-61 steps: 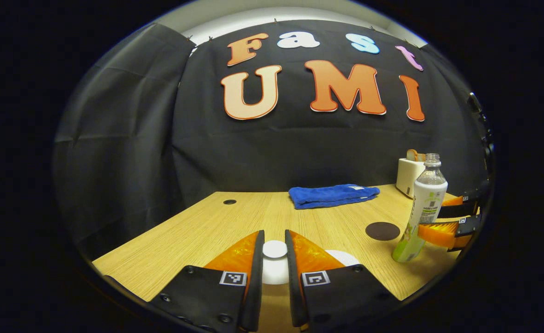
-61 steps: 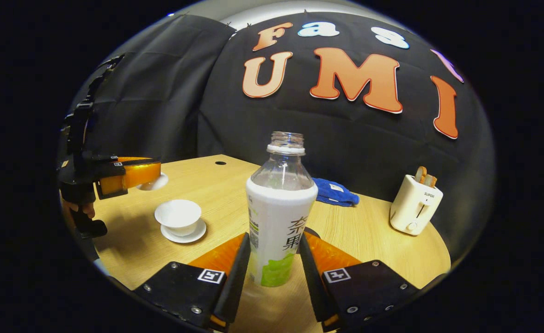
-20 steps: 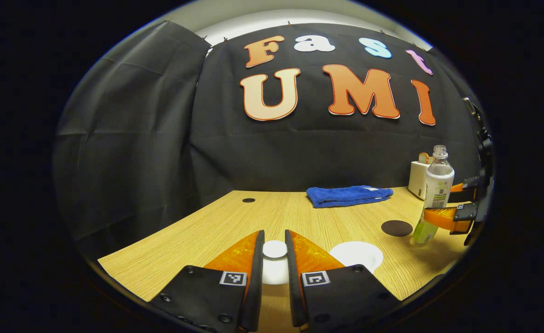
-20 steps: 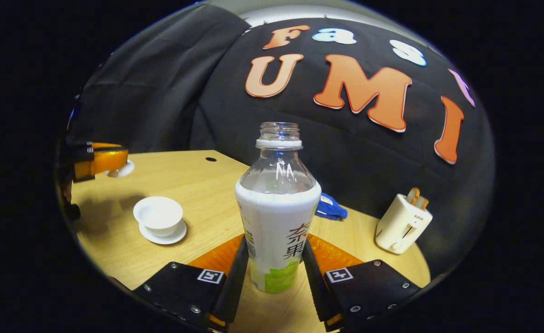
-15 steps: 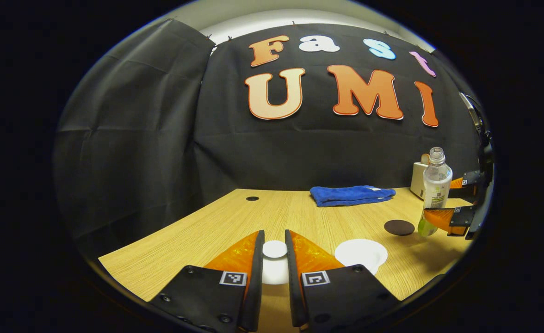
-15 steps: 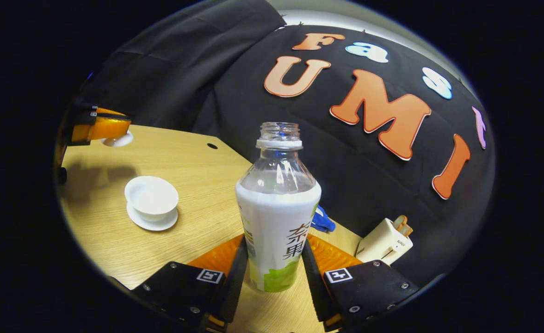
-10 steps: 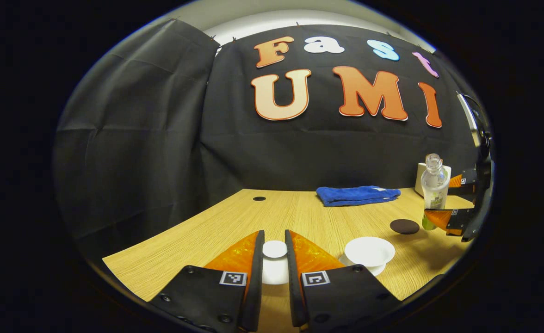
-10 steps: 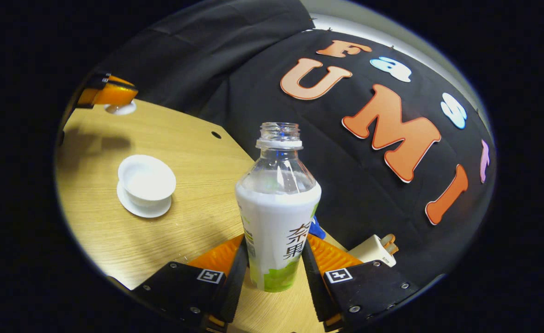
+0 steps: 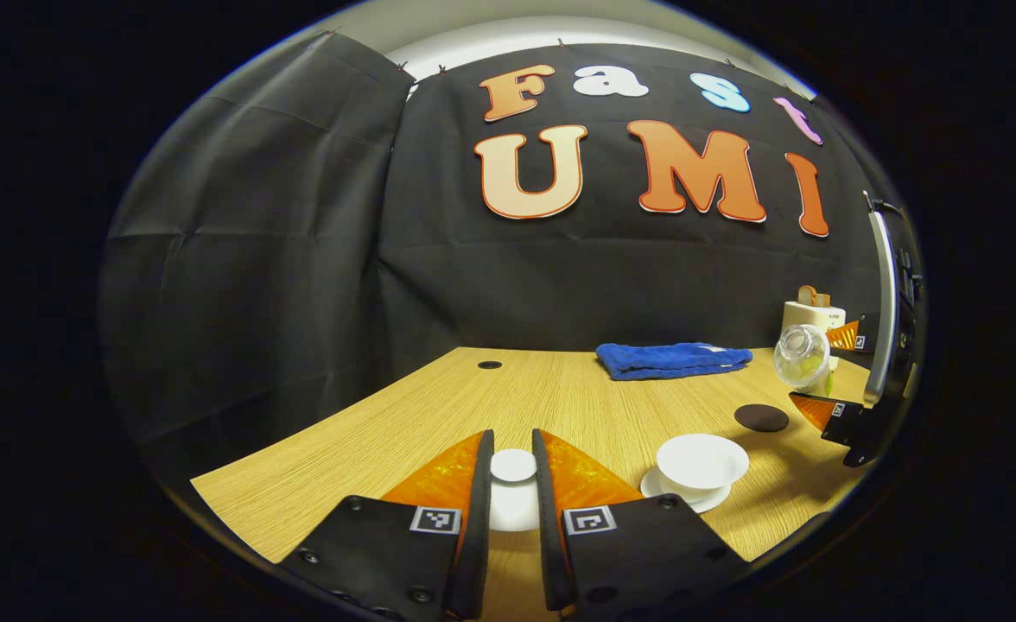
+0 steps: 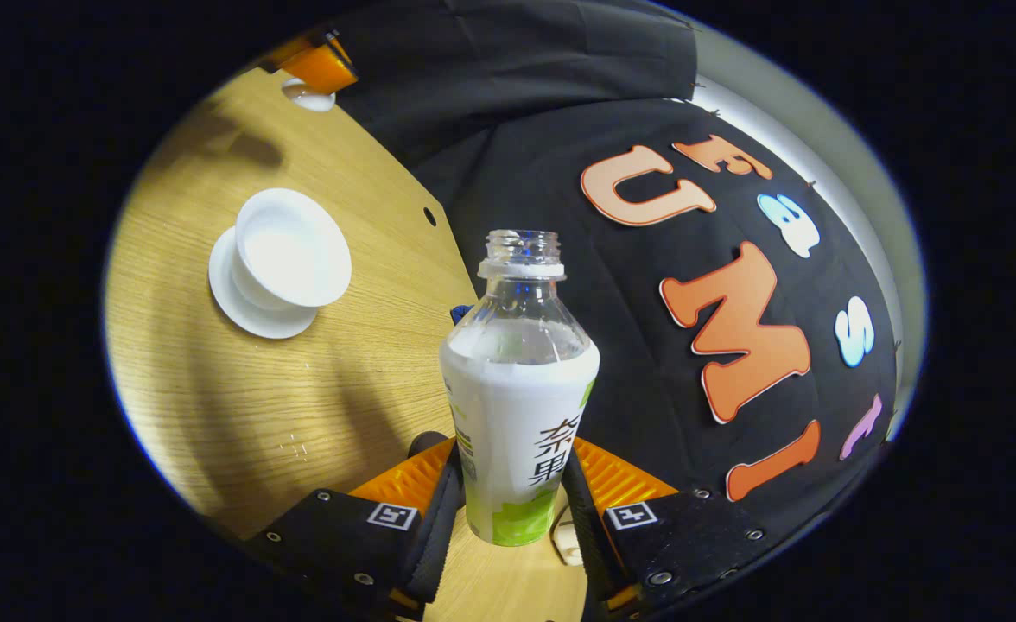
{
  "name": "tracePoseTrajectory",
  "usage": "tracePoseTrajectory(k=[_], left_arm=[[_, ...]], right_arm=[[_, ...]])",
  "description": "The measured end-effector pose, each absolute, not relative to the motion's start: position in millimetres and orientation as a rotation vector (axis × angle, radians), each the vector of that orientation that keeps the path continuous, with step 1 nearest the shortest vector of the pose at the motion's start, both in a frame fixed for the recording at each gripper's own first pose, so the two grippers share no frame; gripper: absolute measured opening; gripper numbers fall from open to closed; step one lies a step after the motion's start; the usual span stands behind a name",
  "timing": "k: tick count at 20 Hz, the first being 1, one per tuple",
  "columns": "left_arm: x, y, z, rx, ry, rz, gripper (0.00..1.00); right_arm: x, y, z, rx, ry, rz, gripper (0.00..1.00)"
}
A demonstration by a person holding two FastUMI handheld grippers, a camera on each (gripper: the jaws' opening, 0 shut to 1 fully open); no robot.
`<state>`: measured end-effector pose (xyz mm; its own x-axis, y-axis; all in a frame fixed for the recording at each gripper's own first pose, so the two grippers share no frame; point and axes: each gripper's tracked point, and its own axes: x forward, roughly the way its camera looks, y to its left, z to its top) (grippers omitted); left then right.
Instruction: Open the teacup lid with one hand, grasp the water bottle and pour water into the teacup with the other hand; after pouring, place the water bottle on the coaster and then close the teacup lid.
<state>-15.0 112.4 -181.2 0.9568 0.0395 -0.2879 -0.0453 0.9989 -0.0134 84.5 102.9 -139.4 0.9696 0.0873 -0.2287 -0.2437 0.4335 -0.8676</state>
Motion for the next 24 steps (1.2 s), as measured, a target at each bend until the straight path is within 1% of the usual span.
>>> tracePoseTrajectory(k=[4, 5, 6, 17, 18, 19, 24], left_arm=[[-16, 117, -183, -0.02, 0.297, 0.046, 0.29], [-16, 118, -183, -0.021, 0.297, 0.048, 0.26], [-16, 120, -183, -0.021, 0.298, 0.048, 0.29], [-18, 132, -186, -0.024, 0.306, 0.057, 0.29], [-18, 132, -186, -0.026, 0.307, 0.057, 0.26], [-17, 133, -188, -0.026, 0.308, 0.057, 0.29], [-21, 136, -189, -0.025, 0.313, 0.06, 0.29]], right_arm=[[93, 111, -134, -1.218, 0.104, 0.214, 0.65], [95, 113, -132, -1.25, 0.089, 0.214, 0.65], [97, 115, -131, -1.28, 0.072, 0.216, 0.65], [106, 131, -119, -1.528, -0.081, 0.212, 0.65], [106, 131, -121, -1.546, -0.088, 0.214, 0.64], [106, 132, -120, -1.563, -0.099, 0.215, 0.64], [112, 138, -112, -1.664, -0.17, 0.199, 0.64]])
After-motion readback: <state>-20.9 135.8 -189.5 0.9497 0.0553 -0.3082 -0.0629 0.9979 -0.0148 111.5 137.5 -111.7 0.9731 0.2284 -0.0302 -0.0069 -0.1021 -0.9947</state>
